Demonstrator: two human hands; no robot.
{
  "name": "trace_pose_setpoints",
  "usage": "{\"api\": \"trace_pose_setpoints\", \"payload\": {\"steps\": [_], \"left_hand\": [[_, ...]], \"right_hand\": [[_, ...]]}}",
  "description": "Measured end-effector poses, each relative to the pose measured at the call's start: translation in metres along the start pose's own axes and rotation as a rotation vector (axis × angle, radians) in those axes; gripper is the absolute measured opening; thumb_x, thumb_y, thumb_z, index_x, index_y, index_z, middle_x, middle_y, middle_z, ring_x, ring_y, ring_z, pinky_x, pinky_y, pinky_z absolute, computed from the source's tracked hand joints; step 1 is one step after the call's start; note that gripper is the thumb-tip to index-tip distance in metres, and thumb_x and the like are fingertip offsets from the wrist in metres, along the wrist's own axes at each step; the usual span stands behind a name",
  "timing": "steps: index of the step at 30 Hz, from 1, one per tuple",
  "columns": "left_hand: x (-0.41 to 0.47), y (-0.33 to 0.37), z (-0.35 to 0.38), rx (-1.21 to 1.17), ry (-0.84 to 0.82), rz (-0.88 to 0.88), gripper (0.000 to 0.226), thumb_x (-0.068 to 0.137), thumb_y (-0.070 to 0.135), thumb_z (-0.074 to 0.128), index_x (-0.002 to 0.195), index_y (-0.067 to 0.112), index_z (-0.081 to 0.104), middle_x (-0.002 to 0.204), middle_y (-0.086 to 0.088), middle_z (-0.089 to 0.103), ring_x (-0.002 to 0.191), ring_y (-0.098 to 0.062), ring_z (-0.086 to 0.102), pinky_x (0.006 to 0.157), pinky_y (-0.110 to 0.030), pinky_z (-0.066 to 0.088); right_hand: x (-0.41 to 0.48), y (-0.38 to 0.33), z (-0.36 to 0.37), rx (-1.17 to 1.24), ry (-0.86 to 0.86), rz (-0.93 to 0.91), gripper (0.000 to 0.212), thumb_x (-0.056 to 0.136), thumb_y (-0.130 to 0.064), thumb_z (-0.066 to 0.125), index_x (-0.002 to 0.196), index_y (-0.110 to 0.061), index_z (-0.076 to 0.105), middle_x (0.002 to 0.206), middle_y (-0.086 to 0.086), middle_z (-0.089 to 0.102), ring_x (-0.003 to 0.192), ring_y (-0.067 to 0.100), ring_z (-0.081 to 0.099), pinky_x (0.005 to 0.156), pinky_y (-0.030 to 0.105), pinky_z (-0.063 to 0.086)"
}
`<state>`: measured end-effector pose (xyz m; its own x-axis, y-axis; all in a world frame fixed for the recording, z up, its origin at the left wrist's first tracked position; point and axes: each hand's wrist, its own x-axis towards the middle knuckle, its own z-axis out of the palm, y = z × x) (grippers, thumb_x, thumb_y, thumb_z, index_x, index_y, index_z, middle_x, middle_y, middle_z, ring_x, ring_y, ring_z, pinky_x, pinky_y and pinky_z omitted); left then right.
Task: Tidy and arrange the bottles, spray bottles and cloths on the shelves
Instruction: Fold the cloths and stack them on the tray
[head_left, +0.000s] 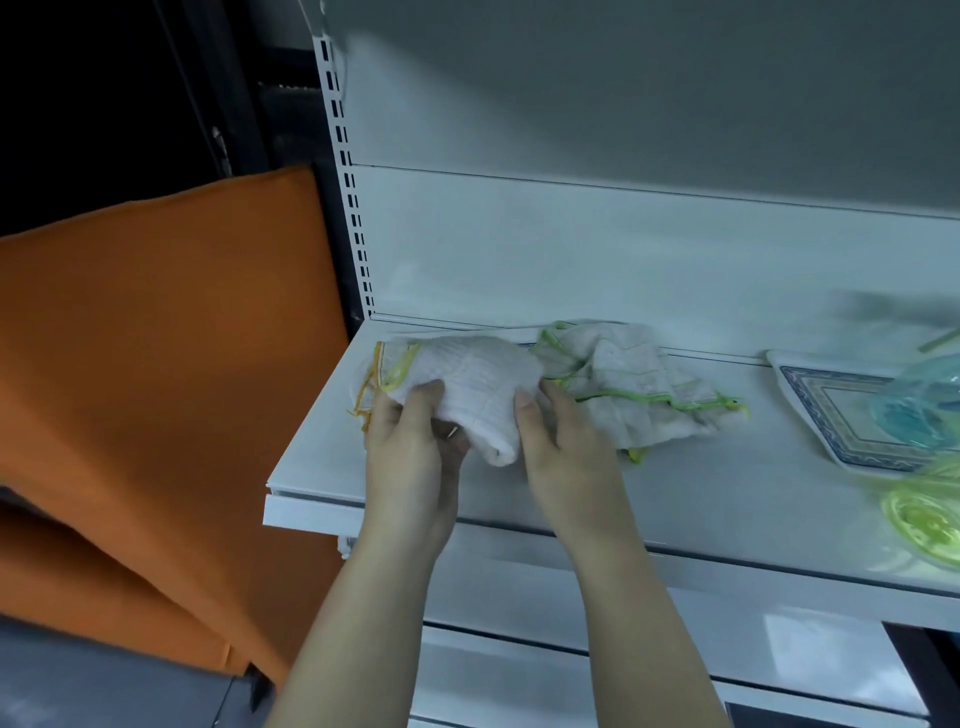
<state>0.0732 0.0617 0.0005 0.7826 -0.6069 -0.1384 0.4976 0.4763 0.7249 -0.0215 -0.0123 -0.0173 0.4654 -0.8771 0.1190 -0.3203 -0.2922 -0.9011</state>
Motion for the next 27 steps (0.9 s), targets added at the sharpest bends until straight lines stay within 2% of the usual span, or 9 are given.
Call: {"api": "trace_pose_setpoints", "payload": {"steps": [3, 6, 9, 13, 15, 18, 21, 24, 27], "left_hand": [[0.004, 0.006, -0.002, -0.072, -0.041, 0.01, 0.031, 0.095, -0.003, 0.046, 0.122, 0.008, 0.054, 0.119, -0.022, 0.067, 0.108, -0.035, 0.067, 0.079, -0.043, 0.06], [0.016, 0.018, -0.004, -0.016, -0.103, 0.132, 0.037, 0.09, -0.013, 0.044, 0.118, 0.011, 0.048, 0.106, -0.015, 0.064, 0.101, -0.029, 0.064, 0.079, -0.039, 0.057], [0.033, 0.033, -0.006, 0.195, -0.001, 0.188, 0.047, 0.089, -0.011, 0.051, 0.122, 0.023, 0.047, 0.103, -0.006, 0.061, 0.094, -0.021, 0.061, 0.082, -0.034, 0.054], [0.036, 0.03, -0.019, 0.826, 0.211, 0.272, 0.075, 0.095, 0.012, 0.057, 0.151, 0.046, 0.021, 0.143, -0.003, 0.048, 0.119, -0.017, 0.055, 0.089, -0.032, 0.049], [0.029, 0.019, -0.023, 1.025, 0.205, 0.404, 0.078, 0.093, 0.01, 0.055, 0.154, 0.042, 0.017, 0.146, 0.003, 0.042, 0.128, -0.018, 0.047, 0.092, -0.031, 0.046], [0.025, -0.001, -0.018, 1.11, 0.062, 0.501, 0.075, 0.091, 0.006, 0.052, 0.153, 0.039, 0.024, 0.13, 0.009, 0.049, 0.115, -0.013, 0.053, 0.094, -0.03, 0.049], [0.02, -0.02, -0.001, 1.16, -0.089, 0.557, 0.063, 0.092, 0.003, 0.052, 0.148, 0.031, 0.041, 0.119, 0.007, 0.058, 0.098, -0.001, 0.053, 0.083, -0.004, 0.041], [0.013, -0.047, 0.02, 1.117, -0.234, 0.484, 0.063, 0.093, 0.003, 0.055, 0.147, 0.033, 0.041, 0.11, 0.005, 0.063, 0.099, -0.007, 0.058, 0.085, -0.012, 0.047], [0.009, -0.075, 0.031, 1.133, -0.356, 0.307, 0.077, 0.091, 0.017, 0.063, 0.153, 0.041, 0.024, 0.117, 0.008, 0.061, 0.106, -0.002, 0.057, 0.084, -0.013, 0.046]], "right_hand": [[0.004, -0.006, 0.009, 0.287, -0.045, 0.053, 0.044, 0.095, -0.046, 0.058, 0.137, -0.035, 0.052, 0.097, -0.012, 0.074, 0.098, 0.004, 0.067, 0.087, 0.027, 0.053], [0.023, -0.017, 0.016, 0.262, 0.032, -0.003, 0.045, 0.092, -0.032, 0.062, 0.136, -0.036, 0.053, 0.077, -0.012, 0.065, 0.075, 0.005, 0.061, 0.076, 0.028, 0.048], [0.046, -0.037, 0.016, 0.197, -0.002, -0.058, 0.041, 0.096, -0.028, 0.057, 0.137, -0.032, 0.054, 0.075, -0.013, 0.056, 0.062, 0.0, 0.05, 0.066, 0.022, 0.045], [0.063, -0.04, 0.008, -0.023, -0.109, -0.015, 0.039, 0.098, -0.027, 0.055, 0.137, -0.021, 0.057, 0.127, -0.002, 0.062, 0.107, 0.008, 0.058, 0.087, 0.016, 0.036], [0.058, -0.029, -0.005, -0.126, -0.015, -0.083, 0.033, 0.096, -0.015, 0.056, 0.127, -0.014, 0.065, 0.127, 0.003, 0.065, 0.116, 0.018, 0.058, 0.085, 0.013, 0.032], [0.047, 0.004, -0.034, -0.312, 0.19, -0.169, 0.041, 0.08, 0.002, 0.051, 0.113, -0.007, 0.074, 0.12, 0.01, 0.07, 0.113, 0.032, 0.06, 0.092, 0.022, 0.041], [0.038, 0.035, -0.054, -0.485, 0.07, -0.075, 0.057, 0.072, -0.006, 0.049, 0.124, -0.014, 0.069, 0.138, 0.009, 0.058, 0.132, 0.035, 0.047, 0.107, 0.047, 0.04], [0.031, 0.052, -0.058, -0.549, -0.104, -0.043, 0.066, 0.069, -0.016, 0.045, 0.133, -0.023, 0.062, 0.15, 0.004, 0.046, 0.141, 0.031, 0.036, 0.113, 0.051, 0.031], [0.033, 0.061, -0.062, -0.486, 0.041, -0.091, 0.056, 0.075, -0.019, 0.043, 0.123, -0.024, 0.07, 0.139, 0.001, 0.06, 0.13, 0.03, 0.051, 0.104, 0.048, 0.043]]}}
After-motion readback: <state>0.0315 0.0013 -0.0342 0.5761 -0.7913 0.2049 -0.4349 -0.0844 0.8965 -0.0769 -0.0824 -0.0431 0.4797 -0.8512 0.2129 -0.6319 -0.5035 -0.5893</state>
